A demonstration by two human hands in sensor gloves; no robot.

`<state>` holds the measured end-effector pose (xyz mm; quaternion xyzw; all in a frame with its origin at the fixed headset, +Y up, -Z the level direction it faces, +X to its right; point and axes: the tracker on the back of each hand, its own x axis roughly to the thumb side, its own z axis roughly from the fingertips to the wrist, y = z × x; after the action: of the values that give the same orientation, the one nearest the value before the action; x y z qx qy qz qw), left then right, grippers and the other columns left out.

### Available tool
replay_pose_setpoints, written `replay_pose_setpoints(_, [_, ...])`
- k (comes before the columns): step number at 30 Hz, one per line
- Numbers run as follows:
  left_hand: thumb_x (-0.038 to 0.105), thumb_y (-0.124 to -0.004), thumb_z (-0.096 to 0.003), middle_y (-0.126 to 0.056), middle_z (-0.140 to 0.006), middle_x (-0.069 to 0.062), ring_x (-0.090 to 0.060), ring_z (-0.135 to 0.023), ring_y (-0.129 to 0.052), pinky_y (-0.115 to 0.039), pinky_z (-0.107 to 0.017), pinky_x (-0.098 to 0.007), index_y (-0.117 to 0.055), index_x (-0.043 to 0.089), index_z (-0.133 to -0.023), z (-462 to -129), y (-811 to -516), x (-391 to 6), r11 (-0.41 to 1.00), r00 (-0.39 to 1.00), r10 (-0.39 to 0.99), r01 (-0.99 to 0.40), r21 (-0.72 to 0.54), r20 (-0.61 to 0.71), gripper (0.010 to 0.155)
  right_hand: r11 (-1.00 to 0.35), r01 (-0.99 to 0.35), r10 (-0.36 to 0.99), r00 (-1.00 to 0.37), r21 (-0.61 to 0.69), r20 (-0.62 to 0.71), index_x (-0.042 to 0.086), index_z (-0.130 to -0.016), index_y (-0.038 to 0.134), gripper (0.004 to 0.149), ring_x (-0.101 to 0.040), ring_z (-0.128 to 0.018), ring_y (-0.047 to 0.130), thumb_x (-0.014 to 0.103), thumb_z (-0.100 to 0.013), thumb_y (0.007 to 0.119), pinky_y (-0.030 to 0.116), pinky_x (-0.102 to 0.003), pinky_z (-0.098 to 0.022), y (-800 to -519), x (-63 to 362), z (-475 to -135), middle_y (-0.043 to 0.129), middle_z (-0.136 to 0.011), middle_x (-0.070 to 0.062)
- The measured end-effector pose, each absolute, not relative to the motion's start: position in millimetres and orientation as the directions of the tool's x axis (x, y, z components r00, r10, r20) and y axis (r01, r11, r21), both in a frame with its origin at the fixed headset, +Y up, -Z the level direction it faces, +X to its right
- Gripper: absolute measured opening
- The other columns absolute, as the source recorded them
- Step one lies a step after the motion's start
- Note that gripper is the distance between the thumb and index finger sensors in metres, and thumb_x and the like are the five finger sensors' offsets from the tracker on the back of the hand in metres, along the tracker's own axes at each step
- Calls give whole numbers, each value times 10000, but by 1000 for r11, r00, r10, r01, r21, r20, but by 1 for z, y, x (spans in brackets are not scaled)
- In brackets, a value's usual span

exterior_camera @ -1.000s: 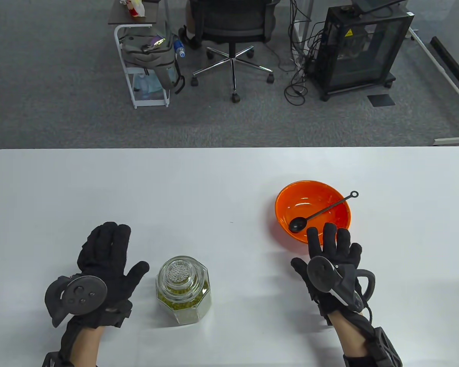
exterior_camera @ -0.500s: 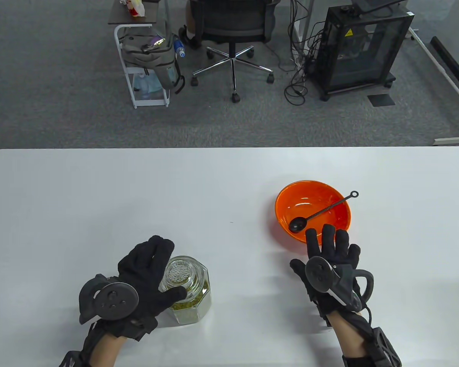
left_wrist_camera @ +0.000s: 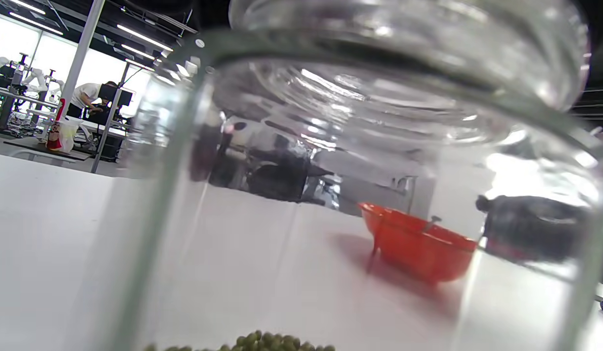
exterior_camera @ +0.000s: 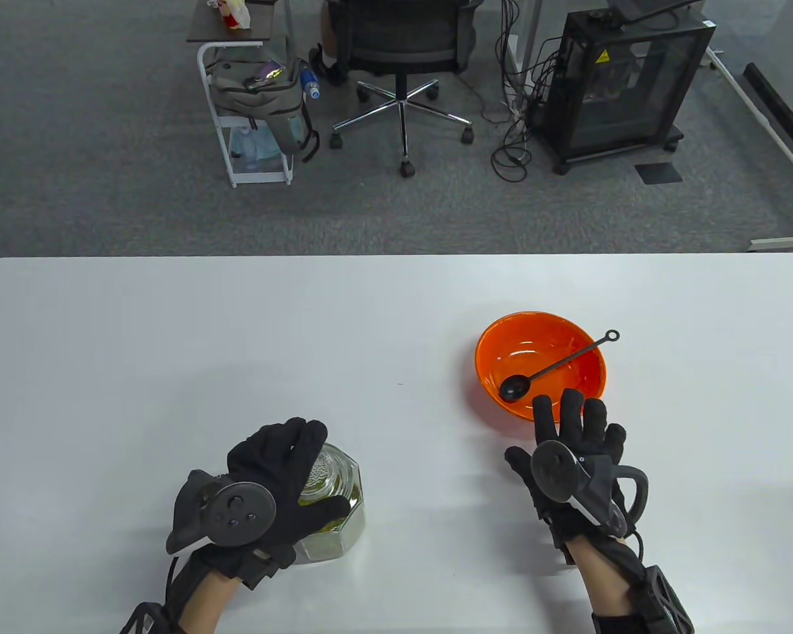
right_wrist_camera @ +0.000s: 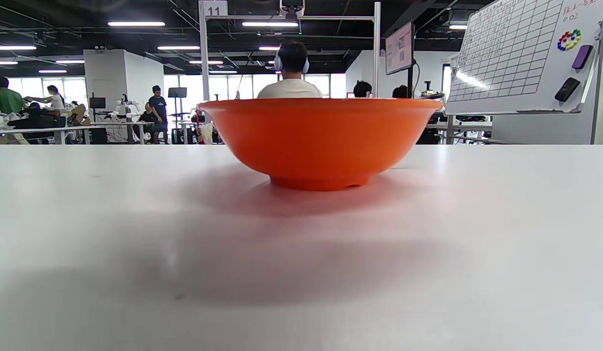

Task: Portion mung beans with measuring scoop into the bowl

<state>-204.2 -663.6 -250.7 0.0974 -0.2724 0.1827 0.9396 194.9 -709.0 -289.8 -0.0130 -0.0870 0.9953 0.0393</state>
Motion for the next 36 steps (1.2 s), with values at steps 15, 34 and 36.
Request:
replay_pose_setpoints(15, [748, -729, -486, -692, -972, -214, -464, -782, -746, -563, -666, -670, -558, 117, -1091, -247, -652, -201, 923, 810, 164, -328, 202, 563, 890, -982, -77, 81, -997, -172, -13, 279, -1112, 302, 847, -542, -1065, 344, 693, -436, 604, 403, -736, -714, -709, 194, -290, 251, -1193, -179])
replay_pose_setpoints(34, [724, -740, -496, -658, -993, -231, -482, -792, -715, -524, -684, -694, -536, 129, -1106, -254, -636, -289, 860, 913, 227, -352, 370, 340, 876, -983, -68, 71, -997, -173, -12, 279, -1111, 298, 848, -540, -1065, 344, 692, -436, 603, 405, -734, -716, -710, 193, -291, 247, -1191, -179])
replay_pose_setpoints(36, [717, -744, -497, -650, -997, -235, -486, -797, -707, -512, -689, -700, -531, 128, -1106, -259, -642, -296, 866, 921, 240, -346, 360, 308, 874, -983, -62, 65, -998, -175, -11, 279, -1111, 298, 848, -542, -1064, 337, 692, -436, 603, 406, -734, -715, -710, 192, -290, 245, -1191, -181])
